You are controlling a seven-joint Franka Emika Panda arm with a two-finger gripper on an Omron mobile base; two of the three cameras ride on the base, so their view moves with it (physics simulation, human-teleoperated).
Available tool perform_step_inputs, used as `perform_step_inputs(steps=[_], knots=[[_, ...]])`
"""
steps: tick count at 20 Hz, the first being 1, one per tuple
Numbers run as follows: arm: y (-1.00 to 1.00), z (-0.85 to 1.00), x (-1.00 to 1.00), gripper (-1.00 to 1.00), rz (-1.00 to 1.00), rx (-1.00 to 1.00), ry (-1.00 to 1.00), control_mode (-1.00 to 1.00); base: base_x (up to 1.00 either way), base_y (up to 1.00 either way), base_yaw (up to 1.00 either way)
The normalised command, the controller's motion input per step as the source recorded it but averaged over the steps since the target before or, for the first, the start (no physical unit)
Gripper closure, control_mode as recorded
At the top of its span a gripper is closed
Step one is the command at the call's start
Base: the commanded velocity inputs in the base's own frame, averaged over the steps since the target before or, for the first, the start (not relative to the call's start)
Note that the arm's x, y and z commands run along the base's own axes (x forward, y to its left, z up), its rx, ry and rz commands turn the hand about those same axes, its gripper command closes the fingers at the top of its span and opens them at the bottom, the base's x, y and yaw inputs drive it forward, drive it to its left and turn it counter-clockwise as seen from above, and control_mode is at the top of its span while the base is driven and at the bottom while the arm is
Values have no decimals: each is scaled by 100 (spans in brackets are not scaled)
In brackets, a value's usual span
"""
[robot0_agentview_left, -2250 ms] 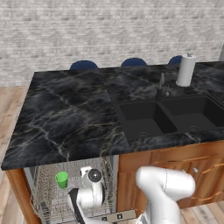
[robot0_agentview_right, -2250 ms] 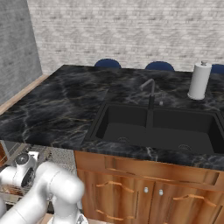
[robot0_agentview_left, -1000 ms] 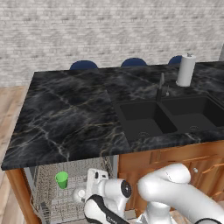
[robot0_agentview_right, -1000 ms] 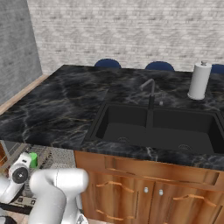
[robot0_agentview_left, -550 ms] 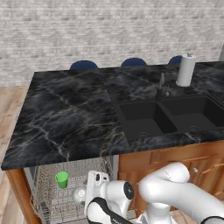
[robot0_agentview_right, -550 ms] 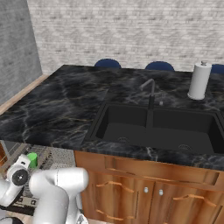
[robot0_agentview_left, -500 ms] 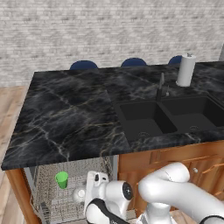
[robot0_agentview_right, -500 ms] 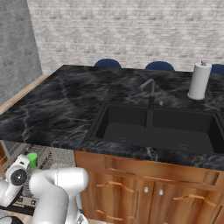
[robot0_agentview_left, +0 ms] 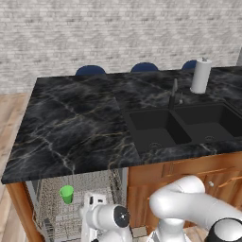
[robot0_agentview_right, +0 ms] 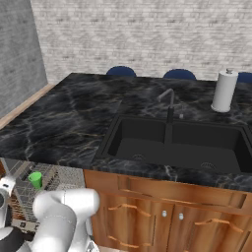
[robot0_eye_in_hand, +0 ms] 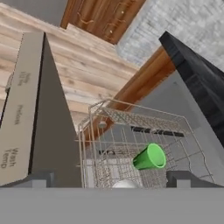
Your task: Pick up the cup and bowl from the counter, place them in the dishwasher, and close the dishwasher door.
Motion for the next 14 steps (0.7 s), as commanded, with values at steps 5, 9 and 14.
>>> perform_step_inputs(steps=[5, 9, 14], knots=[[7, 0, -47, -100, -1, -22, -8, -100, 0, 0, 0], [7, 0, -44, -100, -1, -27, -15, -100, 0, 0, 0], [13, 0, -43, -100, -1, -27, -17, -100, 0, 0, 0]])
